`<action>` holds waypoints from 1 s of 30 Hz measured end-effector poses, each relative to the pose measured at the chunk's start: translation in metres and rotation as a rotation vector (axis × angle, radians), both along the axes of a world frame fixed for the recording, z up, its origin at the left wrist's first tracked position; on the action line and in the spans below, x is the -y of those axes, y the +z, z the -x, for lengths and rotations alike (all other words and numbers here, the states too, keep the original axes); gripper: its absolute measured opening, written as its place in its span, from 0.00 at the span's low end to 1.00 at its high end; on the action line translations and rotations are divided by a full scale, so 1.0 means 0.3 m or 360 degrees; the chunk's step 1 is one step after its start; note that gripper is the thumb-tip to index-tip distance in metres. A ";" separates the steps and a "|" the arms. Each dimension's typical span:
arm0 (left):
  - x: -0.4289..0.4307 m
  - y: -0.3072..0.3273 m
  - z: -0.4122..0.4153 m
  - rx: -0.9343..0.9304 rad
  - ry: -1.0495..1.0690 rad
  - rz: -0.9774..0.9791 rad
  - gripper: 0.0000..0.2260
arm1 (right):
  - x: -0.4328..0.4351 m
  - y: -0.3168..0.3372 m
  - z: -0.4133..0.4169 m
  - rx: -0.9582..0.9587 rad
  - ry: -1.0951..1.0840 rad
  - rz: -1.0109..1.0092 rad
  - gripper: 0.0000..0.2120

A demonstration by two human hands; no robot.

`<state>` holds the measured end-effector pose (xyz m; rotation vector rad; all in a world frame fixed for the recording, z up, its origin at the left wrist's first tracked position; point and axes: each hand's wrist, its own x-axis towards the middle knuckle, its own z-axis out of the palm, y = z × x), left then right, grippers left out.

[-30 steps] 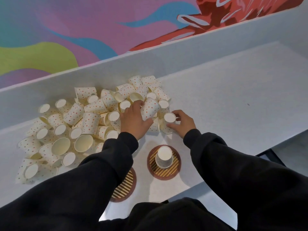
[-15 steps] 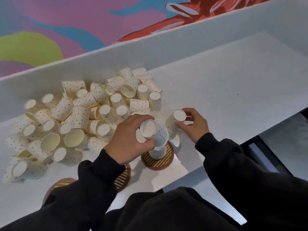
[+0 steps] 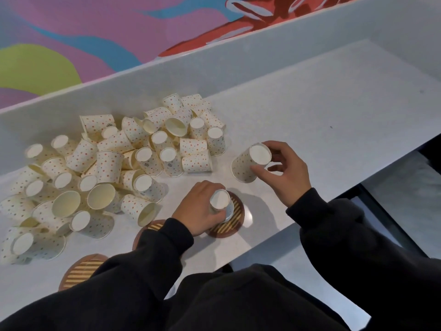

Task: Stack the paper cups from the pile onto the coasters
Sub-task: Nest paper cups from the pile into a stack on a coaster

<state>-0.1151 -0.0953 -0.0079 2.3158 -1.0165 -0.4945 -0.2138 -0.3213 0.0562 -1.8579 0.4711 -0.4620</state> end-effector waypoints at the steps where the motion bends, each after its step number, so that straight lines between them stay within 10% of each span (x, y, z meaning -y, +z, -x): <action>1: 0.001 -0.014 0.004 -0.0025 0.0013 0.0014 0.27 | -0.008 0.013 0.008 0.0020 0.0018 0.0013 0.23; 30: -0.075 -0.163 0.049 -0.0413 0.0394 0.0027 0.33 | -0.171 -0.255 -0.013 -0.0374 0.0676 0.0339 0.29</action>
